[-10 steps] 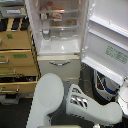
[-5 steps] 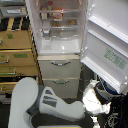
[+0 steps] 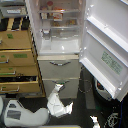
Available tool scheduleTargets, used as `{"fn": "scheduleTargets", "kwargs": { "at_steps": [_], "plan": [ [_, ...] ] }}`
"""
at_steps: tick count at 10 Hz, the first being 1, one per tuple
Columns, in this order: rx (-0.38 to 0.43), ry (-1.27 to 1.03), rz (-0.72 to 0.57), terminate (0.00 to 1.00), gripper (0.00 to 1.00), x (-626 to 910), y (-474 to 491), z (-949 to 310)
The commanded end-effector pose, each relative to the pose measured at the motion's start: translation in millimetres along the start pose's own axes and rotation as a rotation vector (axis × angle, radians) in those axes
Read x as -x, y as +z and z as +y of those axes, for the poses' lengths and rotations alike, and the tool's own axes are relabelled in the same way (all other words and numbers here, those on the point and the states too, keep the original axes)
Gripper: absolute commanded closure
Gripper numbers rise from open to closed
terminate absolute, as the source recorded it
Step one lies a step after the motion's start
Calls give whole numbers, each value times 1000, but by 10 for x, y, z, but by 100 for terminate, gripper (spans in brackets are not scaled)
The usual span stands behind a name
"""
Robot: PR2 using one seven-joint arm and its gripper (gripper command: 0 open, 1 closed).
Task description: Opening the fridge
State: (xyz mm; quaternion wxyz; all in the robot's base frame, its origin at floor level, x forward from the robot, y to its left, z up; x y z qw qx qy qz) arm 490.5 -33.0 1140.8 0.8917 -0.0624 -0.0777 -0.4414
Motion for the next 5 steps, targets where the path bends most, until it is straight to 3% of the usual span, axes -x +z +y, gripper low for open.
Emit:
{"fn": "scheduleTargets", "kwargs": {
  "at_steps": [1,4,5],
  "plan": [
    [16,346,-239,0,0,2174,-337,1378],
    [9,464,-262,0,0,2700,-503,1646],
    [-13,478,-269,100,0,2777,-534,1673]
  ]
}}
